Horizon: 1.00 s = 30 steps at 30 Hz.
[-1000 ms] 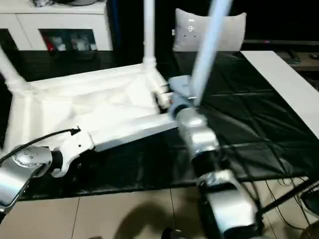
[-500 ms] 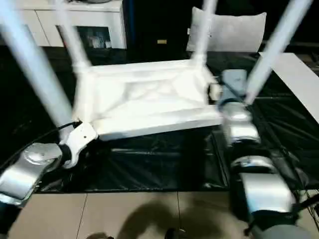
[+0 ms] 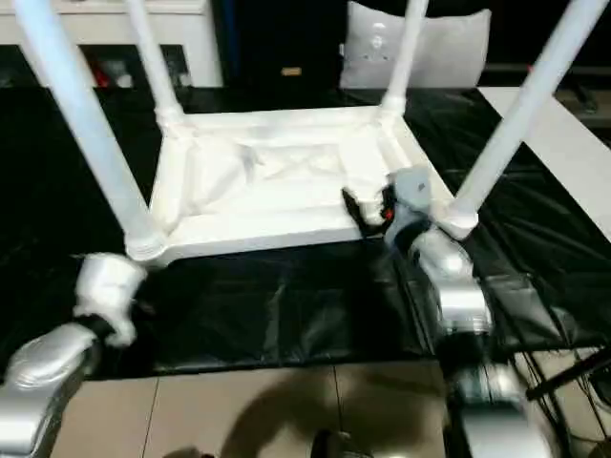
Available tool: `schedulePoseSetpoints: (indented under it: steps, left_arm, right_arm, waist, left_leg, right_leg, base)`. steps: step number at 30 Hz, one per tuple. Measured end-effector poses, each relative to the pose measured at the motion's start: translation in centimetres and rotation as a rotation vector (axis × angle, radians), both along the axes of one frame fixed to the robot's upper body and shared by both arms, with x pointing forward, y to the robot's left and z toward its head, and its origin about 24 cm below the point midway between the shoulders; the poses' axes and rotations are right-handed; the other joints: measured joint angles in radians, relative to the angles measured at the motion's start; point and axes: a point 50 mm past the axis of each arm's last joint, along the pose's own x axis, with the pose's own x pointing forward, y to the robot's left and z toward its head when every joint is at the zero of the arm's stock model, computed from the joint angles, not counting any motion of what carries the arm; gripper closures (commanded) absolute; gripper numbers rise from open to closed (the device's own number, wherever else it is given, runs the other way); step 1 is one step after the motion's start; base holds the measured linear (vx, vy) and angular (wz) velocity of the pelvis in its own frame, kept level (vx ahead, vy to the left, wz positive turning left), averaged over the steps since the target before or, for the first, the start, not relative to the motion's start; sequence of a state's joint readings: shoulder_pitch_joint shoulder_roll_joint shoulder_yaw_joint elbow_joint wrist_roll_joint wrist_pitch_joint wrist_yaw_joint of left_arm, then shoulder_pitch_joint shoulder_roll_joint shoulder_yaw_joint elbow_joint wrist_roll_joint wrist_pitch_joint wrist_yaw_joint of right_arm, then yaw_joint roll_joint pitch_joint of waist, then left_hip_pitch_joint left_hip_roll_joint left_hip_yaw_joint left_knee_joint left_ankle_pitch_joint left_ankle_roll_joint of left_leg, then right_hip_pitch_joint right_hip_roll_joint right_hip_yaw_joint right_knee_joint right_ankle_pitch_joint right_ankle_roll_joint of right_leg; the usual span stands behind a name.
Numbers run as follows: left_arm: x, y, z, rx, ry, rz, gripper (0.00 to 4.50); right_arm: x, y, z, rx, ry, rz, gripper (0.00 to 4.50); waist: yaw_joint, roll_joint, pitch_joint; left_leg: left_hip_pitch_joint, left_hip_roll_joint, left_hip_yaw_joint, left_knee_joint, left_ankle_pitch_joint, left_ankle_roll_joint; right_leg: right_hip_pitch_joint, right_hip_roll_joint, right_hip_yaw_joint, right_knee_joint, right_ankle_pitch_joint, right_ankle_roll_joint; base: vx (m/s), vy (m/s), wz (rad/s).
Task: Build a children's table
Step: Rotate table base
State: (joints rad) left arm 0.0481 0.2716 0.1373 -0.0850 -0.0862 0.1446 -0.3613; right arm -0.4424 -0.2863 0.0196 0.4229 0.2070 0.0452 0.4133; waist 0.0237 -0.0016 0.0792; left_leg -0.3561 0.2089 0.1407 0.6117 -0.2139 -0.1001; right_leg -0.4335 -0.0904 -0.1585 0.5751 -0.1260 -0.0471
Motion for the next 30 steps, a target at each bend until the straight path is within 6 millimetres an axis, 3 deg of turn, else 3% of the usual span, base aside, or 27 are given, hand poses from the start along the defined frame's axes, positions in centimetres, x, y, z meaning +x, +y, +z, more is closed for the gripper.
schedulePoseSetpoints:
  steps: [5, 9, 14, 19, 24, 30]
  left_arm:
    - [-0.1, 1.0, 0.6, -0.017, -0.065, 0.08, 0.96]
    - [0.6, 1.7, 1.6, -0.035, -0.133, 0.115, 0.64]
    - [4.1, 1.8, 3.7, -0.086, -0.164, -0.006, 0.35]
    - [6.6, 2.1, 4.4, -0.118, -0.112, -0.08, 0.03]
    - [8.7, 1.0, 4.5, -0.187, -0.012, -0.222, 0.03]
    - [9.1, -0.8, 4.1, -0.174, 0.076, -0.465, 0.03]
  right_arm:
    - [-2.0, 0.5, -1.5, 0.014, 0.136, 0.04, 0.0]
    - [-3.3, 0.7, -2.6, 0.01, 0.219, 0.041, 0.0]
    - [-3.0, 1.1, -2.8, 0.018, 0.269, 0.004, 0.0]
    - [-2.1, 1.7, -2.9, 0.023, 0.301, -0.018, 0.0]
    - [-0.8, 1.9, -3.7, 0.001, 0.37, -0.067, 0.0]
    - [-0.2, 1.3, -5.1, -0.012, 0.44, -0.134, 0.0]
  waist:
    - [0.008, 0.0, 0.0]
    - [0.004, 0.002, 0.001]
    - [0.006, 0.0, 0.0]
    - [0.007, 0.0, -0.001]
    - [0.011, -0.004, -0.002]
    - [0.02, -0.007, -0.004]
  left_leg:
    - [0.003, 0.0, 0.0, 0.0, -0.003, -0.005]
    - [0.007, 0.005, -0.005, -0.002, -0.003, -0.005]
    - [0.011, 0.011, -0.005, -0.002, -0.003, -0.004]
    - [0.021, 0.008, 0.001, -0.002, -0.001, -0.002]
    - [0.023, 0.006, 0.002, -0.002, -0.001, -0.002]
    - [0.024, -0.002, 0.004, -0.01, -0.001, -0.003]
  right_leg:
    - [0.006, 0.001, -0.001, -0.008, 0.0, 0.002]
    - [0.024, 0.003, -0.015, -0.033, 0.002, 0.005]
    - [0.034, 0.002, -0.021, -0.049, 0.003, 0.005]
    - [0.037, -0.002, -0.016, -0.047, 0.003, 0.005]
    - [0.033, -0.003, -0.012, -0.035, 0.003, 0.005]
    - [0.027, -0.003, 0.005, -0.015, 0.003, 0.005]
  base:
    - [0.0, 0.0, 0.0]
    - [0.0, 0.0, 0.0]
    - [0.0, 0.0, 0.0]
    - [0.0, 0.0, 0.0]
    - [0.0, 0.0, 0.0]
    - [0.0, 0.0, 0.0]
